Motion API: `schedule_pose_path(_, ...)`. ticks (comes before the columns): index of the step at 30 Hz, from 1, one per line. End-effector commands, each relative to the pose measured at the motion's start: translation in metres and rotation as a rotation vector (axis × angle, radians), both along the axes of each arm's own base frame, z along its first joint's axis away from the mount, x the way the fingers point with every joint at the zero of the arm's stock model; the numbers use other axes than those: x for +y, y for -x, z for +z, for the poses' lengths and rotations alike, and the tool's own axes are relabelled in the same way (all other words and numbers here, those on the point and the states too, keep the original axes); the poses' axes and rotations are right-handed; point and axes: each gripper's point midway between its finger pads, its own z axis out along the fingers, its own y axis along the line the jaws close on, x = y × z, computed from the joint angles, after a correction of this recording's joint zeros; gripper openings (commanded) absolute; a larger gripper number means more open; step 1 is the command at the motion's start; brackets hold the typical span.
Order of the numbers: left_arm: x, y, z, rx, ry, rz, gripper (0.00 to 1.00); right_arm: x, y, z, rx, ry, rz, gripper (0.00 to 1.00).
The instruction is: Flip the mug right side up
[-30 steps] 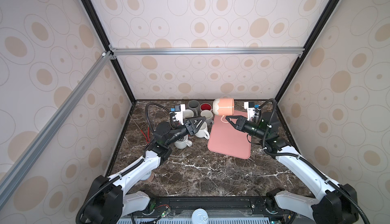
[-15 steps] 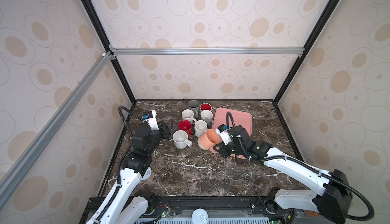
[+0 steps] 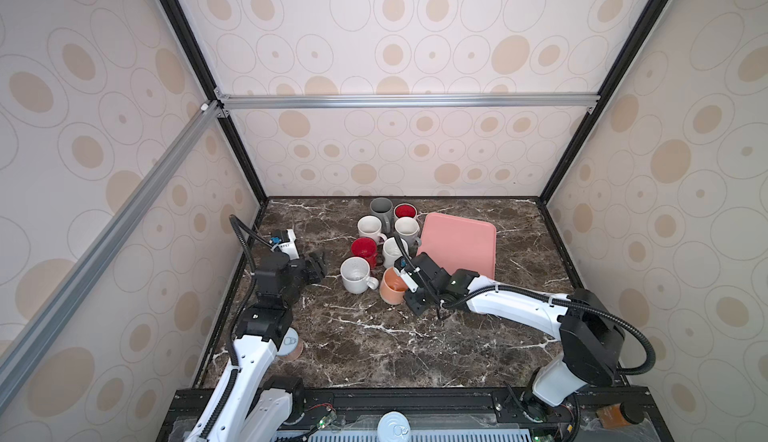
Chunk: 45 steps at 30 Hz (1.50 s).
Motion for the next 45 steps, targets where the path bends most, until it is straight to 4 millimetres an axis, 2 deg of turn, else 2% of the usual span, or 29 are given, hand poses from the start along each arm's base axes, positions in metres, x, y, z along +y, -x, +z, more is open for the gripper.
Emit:
schedule_pose_path(1,0.007,0.003,0.002,0.000,-0.035,0.009,0.67,0.012,-0.024,0.029,-0.117,-0.027,-0.030,0.00)
schedule_pose_path(7,0.013,0.002,-0.002,0.013,-0.040,0.027,0.68,0.026,-0.028,0.008,-0.070,-0.009,-0.004,0.00)
schedule_pose_path(11,0.014,0.002,-0.006,0.024,-0.040,0.028,0.68,0.026,-0.031,-0.004,-0.052,0.030,-0.017,0.02)
schedule_pose_path(13,0.015,0.002,-0.007,0.028,-0.040,0.030,0.68,0.024,-0.032,-0.007,-0.050,0.047,-0.028,0.07)
schedule_pose_path(15,0.016,0.003,-0.008,0.029,-0.046,0.036,0.69,0.021,-0.032,-0.008,-0.050,0.059,-0.035,0.16)
schedule_pose_path(17,0.019,0.003,-0.009,0.029,-0.056,0.049,0.70,0.018,-0.031,-0.006,-0.047,0.064,-0.041,0.29)
schedule_pose_path(20,0.024,0.003,-0.011,0.027,-0.084,0.064,0.73,0.012,-0.028,0.004,-0.055,0.063,-0.054,0.42)
schedule_pose_path(28,0.036,-0.002,-0.001,-0.001,-0.169,0.106,0.86,-0.011,-0.023,0.057,-0.133,-0.001,-0.125,0.53)
schedule_pose_path(30,0.040,-0.001,-0.002,-0.003,-0.195,0.120,0.91,-0.023,-0.023,0.074,-0.177,-0.001,-0.159,0.55)
schedule_pose_path(33,0.048,0.001,-0.006,-0.012,-0.257,0.144,1.00,-0.057,-0.025,0.100,-0.287,0.031,-0.250,0.60)
schedule_pose_path(36,0.059,0.006,-0.010,-0.043,-0.301,0.201,1.00,-0.096,-0.026,0.120,-0.417,0.078,-0.325,0.79)
schedule_pose_path(37,0.061,0.007,-0.012,-0.055,-0.314,0.209,1.00,-0.110,-0.026,0.124,-0.454,0.094,-0.349,0.87)
schedule_pose_path(38,0.065,0.009,-0.013,-0.069,-0.324,0.227,1.00,-0.126,-0.026,0.126,-0.480,0.103,-0.382,0.97)
schedule_pose_path(39,0.068,0.010,-0.016,-0.074,-0.332,0.249,1.00,-0.140,-0.026,0.127,-0.493,0.103,-0.415,1.00)
schedule_pose_path(42,0.078,0.012,-0.028,-0.076,-0.359,0.300,1.00,-0.186,-0.026,0.123,-0.482,0.054,-0.535,1.00)
schedule_pose_path(45,0.079,0.011,-0.045,-0.059,-0.398,0.292,1.00,-0.232,-0.025,0.114,-0.498,0.016,-0.674,1.00)
